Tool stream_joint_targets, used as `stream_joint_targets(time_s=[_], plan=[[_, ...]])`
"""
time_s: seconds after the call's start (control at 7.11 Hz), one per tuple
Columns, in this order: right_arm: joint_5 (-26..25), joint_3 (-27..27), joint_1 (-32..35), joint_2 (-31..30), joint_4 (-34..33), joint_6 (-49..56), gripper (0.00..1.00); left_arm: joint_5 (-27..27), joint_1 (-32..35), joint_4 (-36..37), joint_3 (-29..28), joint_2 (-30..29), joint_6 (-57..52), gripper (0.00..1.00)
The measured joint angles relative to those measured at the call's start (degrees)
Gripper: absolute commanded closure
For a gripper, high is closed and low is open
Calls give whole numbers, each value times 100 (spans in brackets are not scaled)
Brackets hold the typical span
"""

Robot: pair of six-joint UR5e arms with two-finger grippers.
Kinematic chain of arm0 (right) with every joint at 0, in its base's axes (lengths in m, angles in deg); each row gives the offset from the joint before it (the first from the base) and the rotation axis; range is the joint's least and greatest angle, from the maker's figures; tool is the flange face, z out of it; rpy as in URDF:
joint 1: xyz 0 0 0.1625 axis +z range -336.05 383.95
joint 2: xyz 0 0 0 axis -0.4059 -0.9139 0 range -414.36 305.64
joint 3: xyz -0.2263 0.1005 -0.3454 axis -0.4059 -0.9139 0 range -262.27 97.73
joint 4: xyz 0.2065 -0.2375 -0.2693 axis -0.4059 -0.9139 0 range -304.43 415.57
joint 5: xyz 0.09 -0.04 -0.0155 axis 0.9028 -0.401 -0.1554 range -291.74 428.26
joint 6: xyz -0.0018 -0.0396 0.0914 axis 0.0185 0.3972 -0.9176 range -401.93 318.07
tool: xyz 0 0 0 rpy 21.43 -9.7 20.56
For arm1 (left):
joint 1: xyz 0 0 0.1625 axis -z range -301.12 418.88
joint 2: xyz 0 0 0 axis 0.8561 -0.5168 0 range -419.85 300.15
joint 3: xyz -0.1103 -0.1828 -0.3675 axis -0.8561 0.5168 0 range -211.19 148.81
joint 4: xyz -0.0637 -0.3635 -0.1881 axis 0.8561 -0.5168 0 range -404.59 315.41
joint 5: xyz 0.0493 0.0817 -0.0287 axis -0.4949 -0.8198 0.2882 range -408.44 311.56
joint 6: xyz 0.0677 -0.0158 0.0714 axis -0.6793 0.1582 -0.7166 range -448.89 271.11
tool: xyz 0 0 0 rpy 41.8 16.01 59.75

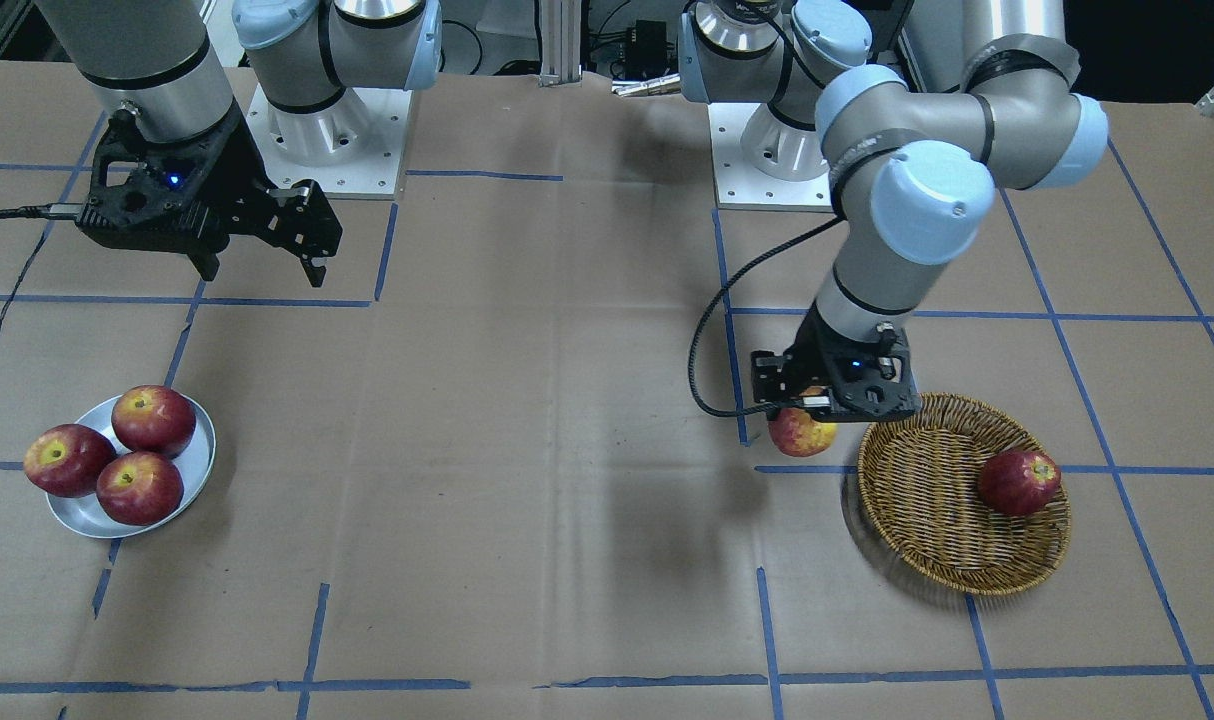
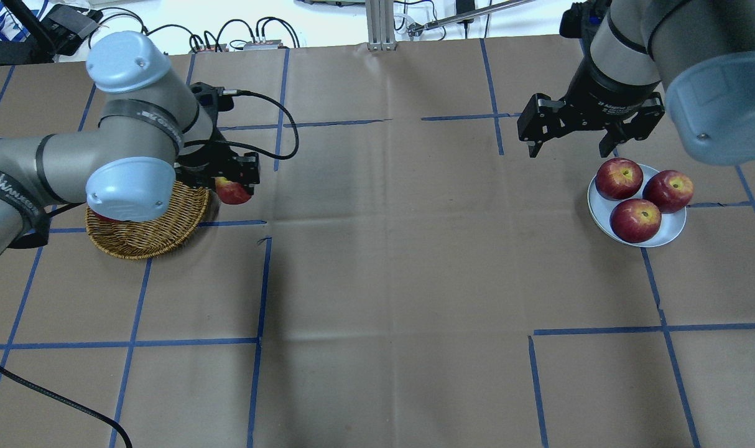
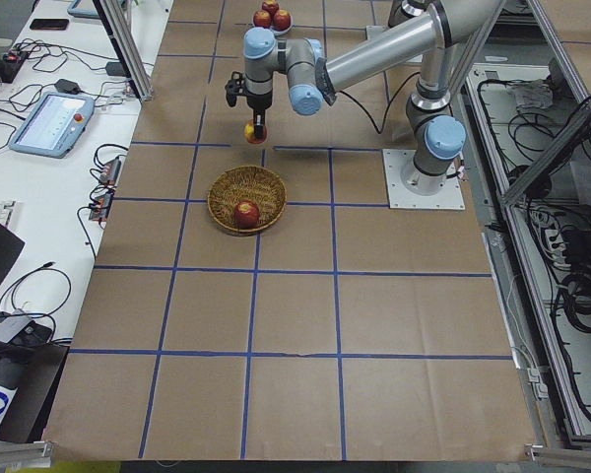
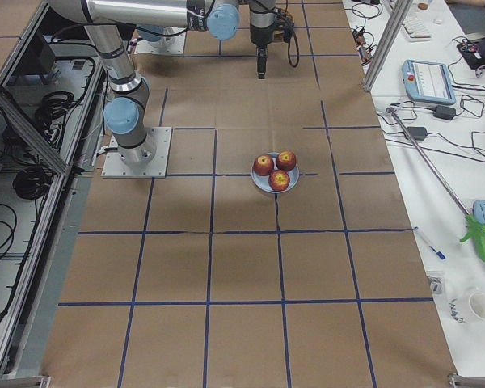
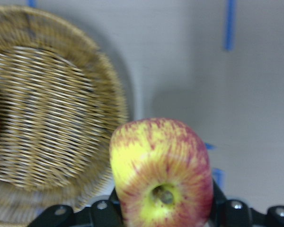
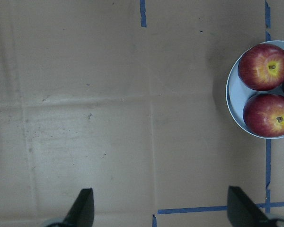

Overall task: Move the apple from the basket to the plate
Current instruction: 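Lift the apple with the left gripper and carry it toward the table center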

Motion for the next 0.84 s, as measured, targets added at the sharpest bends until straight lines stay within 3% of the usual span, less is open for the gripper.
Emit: stream_joint_targets(time_s=[0.28,0.84], plan=[[4,0,1,2,-2,0,0,35,848,29,-33,-77,1057,50],[-6,14,-4,8,0,0,0,98,1675,652,-92,-625,1821,50]])
